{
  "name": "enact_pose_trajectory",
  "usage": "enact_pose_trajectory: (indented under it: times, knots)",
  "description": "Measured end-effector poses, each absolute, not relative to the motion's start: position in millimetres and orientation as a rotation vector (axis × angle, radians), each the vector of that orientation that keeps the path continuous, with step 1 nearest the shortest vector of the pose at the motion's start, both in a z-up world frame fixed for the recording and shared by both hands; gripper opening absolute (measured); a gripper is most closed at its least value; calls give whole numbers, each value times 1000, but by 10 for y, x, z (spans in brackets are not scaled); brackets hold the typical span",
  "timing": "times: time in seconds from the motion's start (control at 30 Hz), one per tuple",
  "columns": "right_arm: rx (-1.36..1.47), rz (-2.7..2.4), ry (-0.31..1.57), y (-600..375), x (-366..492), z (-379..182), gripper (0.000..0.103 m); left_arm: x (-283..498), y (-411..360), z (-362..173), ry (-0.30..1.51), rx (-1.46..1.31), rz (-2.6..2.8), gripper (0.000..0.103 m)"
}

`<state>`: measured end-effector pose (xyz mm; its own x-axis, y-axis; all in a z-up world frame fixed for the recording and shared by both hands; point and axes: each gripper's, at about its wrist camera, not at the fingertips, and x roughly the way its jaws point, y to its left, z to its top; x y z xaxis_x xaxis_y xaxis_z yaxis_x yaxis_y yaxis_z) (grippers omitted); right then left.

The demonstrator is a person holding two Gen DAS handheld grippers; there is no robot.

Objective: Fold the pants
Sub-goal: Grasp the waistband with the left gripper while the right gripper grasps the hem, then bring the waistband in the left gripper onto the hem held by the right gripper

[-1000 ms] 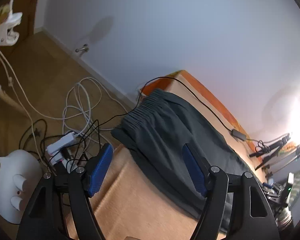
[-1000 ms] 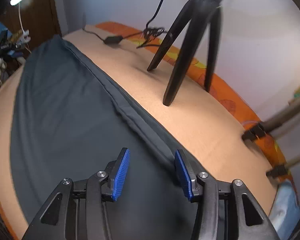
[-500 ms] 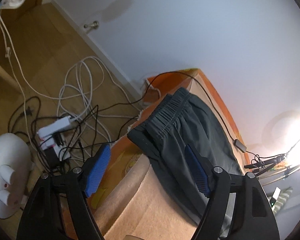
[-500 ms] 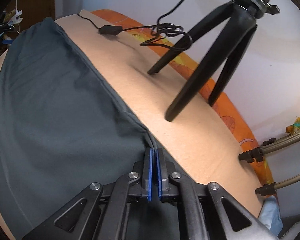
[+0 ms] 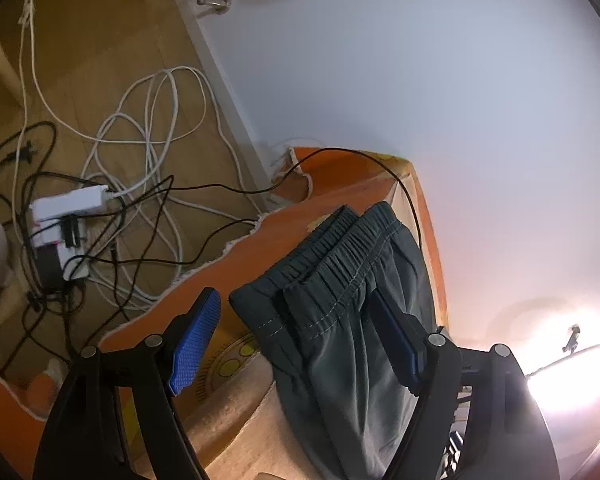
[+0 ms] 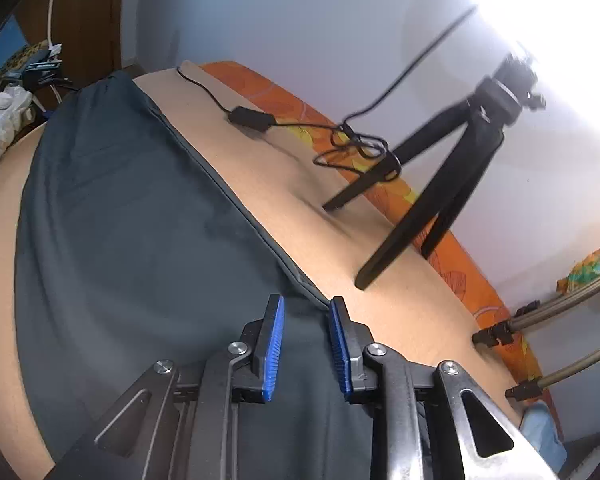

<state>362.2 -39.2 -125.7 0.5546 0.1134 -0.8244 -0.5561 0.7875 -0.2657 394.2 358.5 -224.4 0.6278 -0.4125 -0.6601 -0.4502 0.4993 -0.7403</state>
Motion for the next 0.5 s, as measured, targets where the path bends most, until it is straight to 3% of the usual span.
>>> enact_pose_trajectory:
  times: [0.07,0.17,0.23,0.3,0.37,0.5]
  knots:
    - [-542,429,896,-360,3600,-1233,25,3951,3558,-2261,944,-1096,31,73]
    - [-540,436,884,-320,3569,-1202,25,3932,3537,-2267,914,-1108,36,55]
    - [-535,441,876,-297,3543,-1167,25,3924,3526,-2238,887,-1087,60,49]
    - [-528,445,870,-280,3510,-1131,26,3906,3515,-2175,852,-1050,77,31]
    - [-518,448,865,-264,3484,-1095,26,3887,3506,-2088,813,-1000,97,19]
    - [-457,464,876,-228,3436,-1022,27,3864,3389,-1820,747,-855,109,16]
